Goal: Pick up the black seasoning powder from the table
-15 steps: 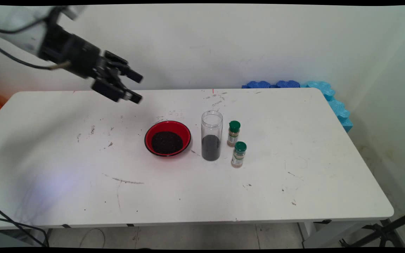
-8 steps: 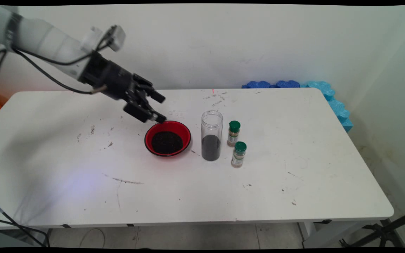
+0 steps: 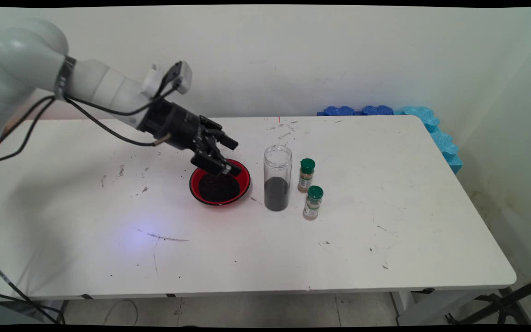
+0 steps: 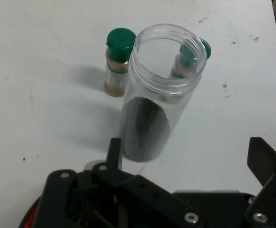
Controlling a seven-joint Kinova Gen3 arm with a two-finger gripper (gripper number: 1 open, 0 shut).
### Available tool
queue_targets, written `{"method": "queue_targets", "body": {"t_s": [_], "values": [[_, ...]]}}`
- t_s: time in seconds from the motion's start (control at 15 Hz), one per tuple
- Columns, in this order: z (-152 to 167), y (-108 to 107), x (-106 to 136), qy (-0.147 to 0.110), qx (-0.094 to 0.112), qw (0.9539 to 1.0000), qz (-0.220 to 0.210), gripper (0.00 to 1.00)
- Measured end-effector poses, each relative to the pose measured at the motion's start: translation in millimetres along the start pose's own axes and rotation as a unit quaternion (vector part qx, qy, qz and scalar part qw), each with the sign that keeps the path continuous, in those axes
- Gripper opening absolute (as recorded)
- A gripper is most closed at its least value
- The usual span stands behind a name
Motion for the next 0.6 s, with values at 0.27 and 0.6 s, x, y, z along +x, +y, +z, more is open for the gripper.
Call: {"method": "queue_targets", "body": {"t_s": [0.27,0.6], "values": [[22,-3,-6,0.009,-0.003,1.0,0.001,1.0],[54,-5,-7,0.022,-0.008,0.9997,0.004,1.0]]}}
